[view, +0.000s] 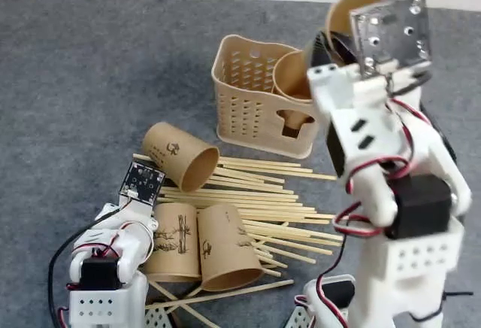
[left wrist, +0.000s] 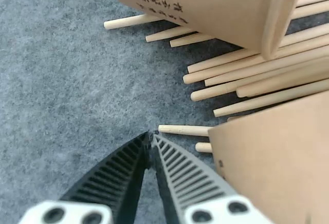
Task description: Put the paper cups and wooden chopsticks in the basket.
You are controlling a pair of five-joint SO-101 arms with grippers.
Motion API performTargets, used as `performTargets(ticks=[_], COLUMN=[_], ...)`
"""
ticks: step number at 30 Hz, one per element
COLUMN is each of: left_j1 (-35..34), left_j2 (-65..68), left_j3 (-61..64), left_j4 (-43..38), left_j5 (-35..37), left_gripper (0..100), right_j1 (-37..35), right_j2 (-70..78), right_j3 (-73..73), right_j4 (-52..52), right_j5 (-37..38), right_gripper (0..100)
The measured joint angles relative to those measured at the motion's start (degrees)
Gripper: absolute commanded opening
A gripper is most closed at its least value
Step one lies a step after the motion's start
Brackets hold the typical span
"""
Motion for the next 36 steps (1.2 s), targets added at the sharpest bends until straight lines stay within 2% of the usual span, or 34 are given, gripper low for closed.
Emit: performTargets(ticks=[5, 18, 23, 25, 31, 36], left_j1=[0.0, 0.0, 0.0, 0.0, 0.0, 0.0], left_j2=[0.0, 0.0, 0.0, 0.0, 0.0, 0.0], left_j3=[0.0, 0.0, 0.0, 0.0, 0.0, 0.0], left_j4=[0.0, 0.0, 0.0, 0.0, 0.0, 0.0], left_j5=[0.0, 0.0, 0.0, 0.0, 0.0, 0.0], left_gripper=[0, 0, 0, 0, 0, 0], right_j1=[-2.6, -2.7, -3.0, -3.1, -3.0, -4.1], right_j2=[4.2, 5.4, 5.4, 5.4, 4.1, -4.8], right_j3=[6.4, 17.2, 17.7, 17.7, 17.7, 17.8], right_j4=[-6.3, -10.2, -10.2, -10.2, -10.2, -7.6], right_j5=[7.1, 13.4, 13.4, 13.4, 13.4, 13.4], right_gripper=[0.6, 1.1, 17.2, 19.5, 18.8, 9.1])
